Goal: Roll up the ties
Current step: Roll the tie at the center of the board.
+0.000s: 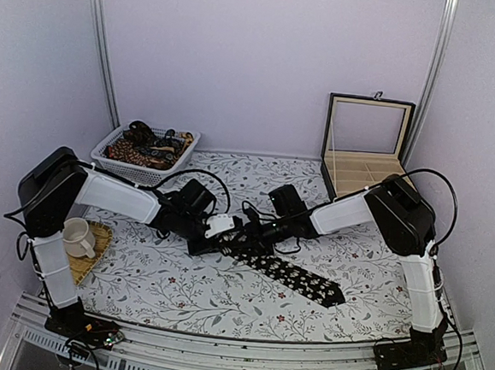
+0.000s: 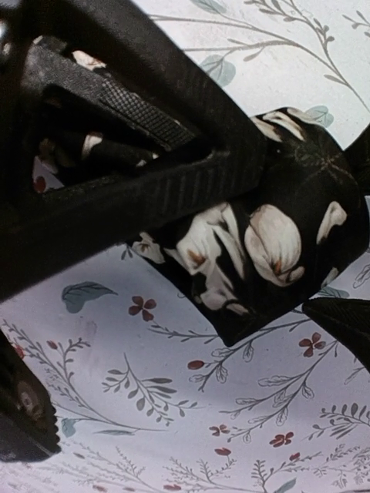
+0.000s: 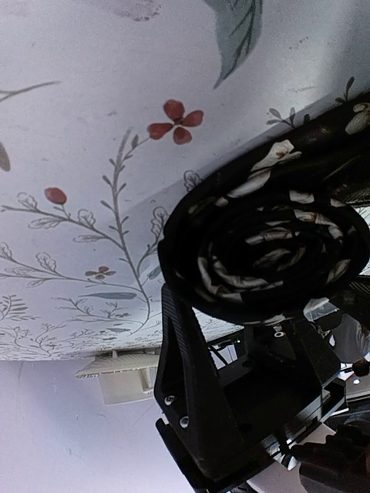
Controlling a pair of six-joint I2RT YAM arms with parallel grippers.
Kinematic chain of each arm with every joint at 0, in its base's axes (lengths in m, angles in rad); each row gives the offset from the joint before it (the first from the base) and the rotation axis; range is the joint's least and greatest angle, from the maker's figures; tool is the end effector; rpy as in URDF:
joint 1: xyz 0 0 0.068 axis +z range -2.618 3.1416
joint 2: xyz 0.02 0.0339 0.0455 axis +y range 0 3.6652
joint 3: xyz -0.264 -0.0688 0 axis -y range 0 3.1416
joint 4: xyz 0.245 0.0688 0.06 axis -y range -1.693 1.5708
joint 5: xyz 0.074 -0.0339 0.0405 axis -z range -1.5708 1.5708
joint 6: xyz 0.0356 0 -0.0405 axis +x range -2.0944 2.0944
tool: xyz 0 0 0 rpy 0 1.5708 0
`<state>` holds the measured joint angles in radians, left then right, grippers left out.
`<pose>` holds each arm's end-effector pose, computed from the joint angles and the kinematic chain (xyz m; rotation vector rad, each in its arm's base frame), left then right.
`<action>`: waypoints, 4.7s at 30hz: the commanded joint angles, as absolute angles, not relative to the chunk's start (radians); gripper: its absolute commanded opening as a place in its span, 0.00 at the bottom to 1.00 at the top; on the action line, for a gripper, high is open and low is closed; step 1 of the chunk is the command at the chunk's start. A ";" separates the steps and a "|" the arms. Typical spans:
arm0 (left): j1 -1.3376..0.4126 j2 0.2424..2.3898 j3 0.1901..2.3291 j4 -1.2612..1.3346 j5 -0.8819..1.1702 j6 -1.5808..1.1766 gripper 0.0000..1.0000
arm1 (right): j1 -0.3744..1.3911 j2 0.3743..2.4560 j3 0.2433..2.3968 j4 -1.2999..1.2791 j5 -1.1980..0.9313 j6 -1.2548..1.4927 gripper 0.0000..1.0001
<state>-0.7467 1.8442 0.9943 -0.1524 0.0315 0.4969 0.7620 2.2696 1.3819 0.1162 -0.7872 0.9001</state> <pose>0.2613 -0.2433 0.1309 1.5114 2.0887 -0.1341 0.3169 0.3372 0.0944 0.2800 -2.6670 -1.5635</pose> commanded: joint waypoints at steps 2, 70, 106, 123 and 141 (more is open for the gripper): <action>-0.761 1.879 1.006 -0.148 0.018 0.460 0.43 | 0.747 2.371 1.366 -0.019 -0.693 0.897 0.30; -0.520 2.043 1.150 -0.180 0.618 -0.097 0.00 | 0.697 2.068 1.212 -0.103 -0.574 0.756 0.47; -0.814 2.049 1.305 -0.401 -0.278 -0.150 0.00 | 0.735 1.938 1.128 -0.214 -0.423 0.595 0.42; -0.983 2.110 1.371 -0.459 -0.585 0.080 0.00 | 0.557 1.639 0.997 -0.200 -0.570 0.627 0.57; -1.094 2.229 1.483 -0.578 -0.621 -0.020 0.17 | 0.548 1.658 0.958 -0.113 -0.651 0.696 0.57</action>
<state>-1.0519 2.1677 1.4704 -0.5022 -0.7189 0.0223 0.5495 1.7195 0.9638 -0.1486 -0.6262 0.6811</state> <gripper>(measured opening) 0.190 0.567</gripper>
